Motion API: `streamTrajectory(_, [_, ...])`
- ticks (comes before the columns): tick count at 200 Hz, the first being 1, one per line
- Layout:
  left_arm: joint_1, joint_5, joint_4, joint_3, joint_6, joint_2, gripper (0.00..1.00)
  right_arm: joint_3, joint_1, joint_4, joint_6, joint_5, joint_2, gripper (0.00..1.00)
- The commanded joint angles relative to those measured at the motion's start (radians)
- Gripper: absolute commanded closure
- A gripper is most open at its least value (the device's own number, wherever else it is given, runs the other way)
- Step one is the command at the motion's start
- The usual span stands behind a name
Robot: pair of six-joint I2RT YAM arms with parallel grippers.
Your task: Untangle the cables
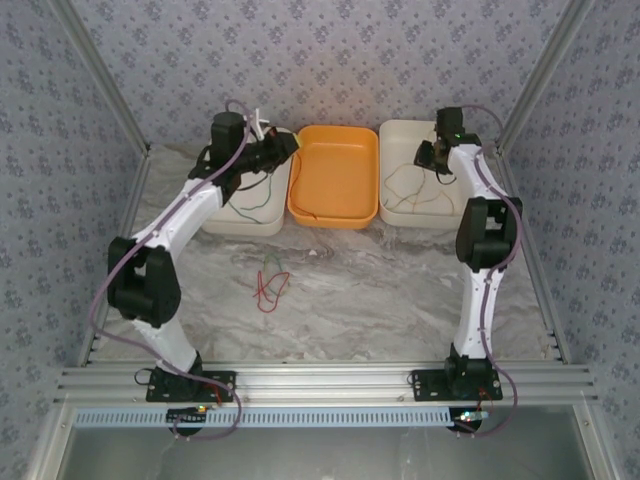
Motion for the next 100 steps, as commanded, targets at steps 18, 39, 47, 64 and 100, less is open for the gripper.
streamTrajectory(18, [-0.015, 0.033, 0.055, 0.25, 0.011, 0.223, 1.0, -0.199, 0.054, 0.126, -0.008, 0.021, -0.285, 0.54])
streamTrajectory(39, [-0.014, 0.039, 0.062, 0.347, 0.007, 0.352, 1.0, -0.349, 0.088, 0.189, 0.009, 0.019, -0.418, 0.54])
streamTrajectory(47, [-0.014, 0.05, 0.059, 0.396, -0.005, 0.409, 1.0, -0.398, 0.103, 0.204, 0.016, 0.022, -0.461, 0.54])
streamTrajectory(64, [-0.017, 0.083, 0.056, 0.514, -0.063, 0.523, 1.0, -0.492, 0.128, 0.239, 0.027, 0.027, -0.541, 0.54])
streamTrajectory(100, [-0.065, 0.073, -0.168, 0.809, -0.066, 0.723, 1.0, -0.628, 0.147, 0.278, 0.053, 0.03, -0.654, 0.54])
